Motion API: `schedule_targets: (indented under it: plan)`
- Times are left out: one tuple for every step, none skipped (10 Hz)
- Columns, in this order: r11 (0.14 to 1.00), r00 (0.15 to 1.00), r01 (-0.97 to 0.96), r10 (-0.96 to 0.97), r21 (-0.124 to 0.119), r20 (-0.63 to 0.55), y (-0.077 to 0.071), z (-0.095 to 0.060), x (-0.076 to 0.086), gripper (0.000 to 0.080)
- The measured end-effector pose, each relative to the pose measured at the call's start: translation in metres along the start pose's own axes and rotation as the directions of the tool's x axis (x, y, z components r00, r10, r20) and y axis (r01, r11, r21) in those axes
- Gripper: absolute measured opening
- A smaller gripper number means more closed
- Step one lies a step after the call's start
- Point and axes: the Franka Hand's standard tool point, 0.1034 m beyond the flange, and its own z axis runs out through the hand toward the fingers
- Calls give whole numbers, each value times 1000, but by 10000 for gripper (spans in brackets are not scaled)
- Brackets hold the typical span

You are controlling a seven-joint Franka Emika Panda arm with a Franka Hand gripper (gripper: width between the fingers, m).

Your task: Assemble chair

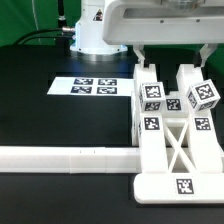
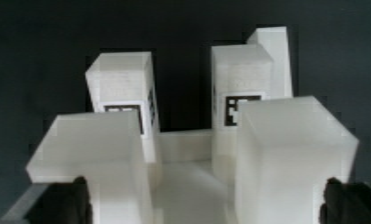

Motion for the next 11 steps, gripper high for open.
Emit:
schedule_targets:
  plan:
    - [1000,1000,-2,2,0,0,1,2,-2,649]
    - [1000,1000,-4,4,1,-5,2,4,-2,649]
    - [1000,1000,-5,5,1,-9,3,6,-3,649]
    - [1000,1000,-7,7,1,-14,5,8,-4,649]
    - [1000,1000,-10,10,1,-26,5,12,-5,649]
    - [1000,999,-12,12,1,-39,5,16,-8,649]
    - [1000,999,-17,17,0,-49,4,21,-11,649]
    - [1000,998,-15,15,-1,-54,3,25,-12,649]
    - [1000,998,-17,17,0,-52,3,26,-12,649]
    - [1000,998,-17,17,0,-52,4,26,-12,649]
    - [1000,998,-17,17,0,-52,4,26,-12,649]
